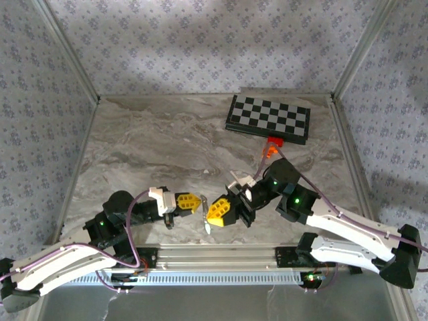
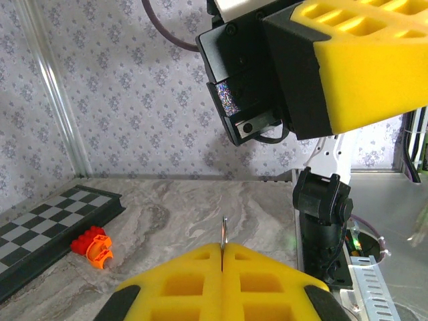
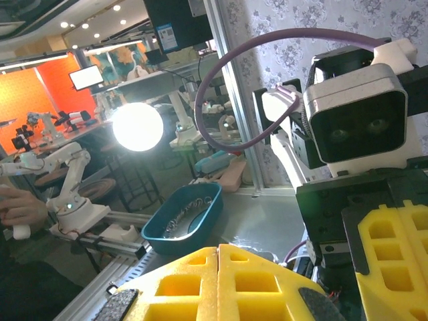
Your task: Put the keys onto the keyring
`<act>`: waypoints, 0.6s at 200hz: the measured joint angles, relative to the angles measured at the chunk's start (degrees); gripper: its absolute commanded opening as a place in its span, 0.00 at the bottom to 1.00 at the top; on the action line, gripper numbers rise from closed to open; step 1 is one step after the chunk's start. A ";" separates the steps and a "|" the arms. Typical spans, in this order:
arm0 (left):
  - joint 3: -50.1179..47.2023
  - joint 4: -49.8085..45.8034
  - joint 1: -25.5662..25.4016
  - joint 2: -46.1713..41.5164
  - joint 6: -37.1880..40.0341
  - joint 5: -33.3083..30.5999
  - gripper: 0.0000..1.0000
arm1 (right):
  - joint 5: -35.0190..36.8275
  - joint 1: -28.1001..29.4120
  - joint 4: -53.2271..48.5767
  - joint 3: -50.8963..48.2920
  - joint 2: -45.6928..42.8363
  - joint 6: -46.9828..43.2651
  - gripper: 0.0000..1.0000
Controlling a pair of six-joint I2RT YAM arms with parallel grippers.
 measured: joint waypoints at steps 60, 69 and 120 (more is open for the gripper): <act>-0.02 -1.07 0.00 -0.96 0.02 -4.76 0.00 | 15.67 -3.96 -8.48 -2.14 -6.40 -4.48 0.00; -0.07 -1.40 0.00 -1.36 0.04 -6.51 0.00 | 20.57 -4.85 -9.68 -3.78 -7.96 -4.61 0.00; -1.44 -1.81 0.00 -2.82 0.42 -13.22 0.00 | 46.58 -5.27 -23.06 -8.94 -6.73 -5.55 0.00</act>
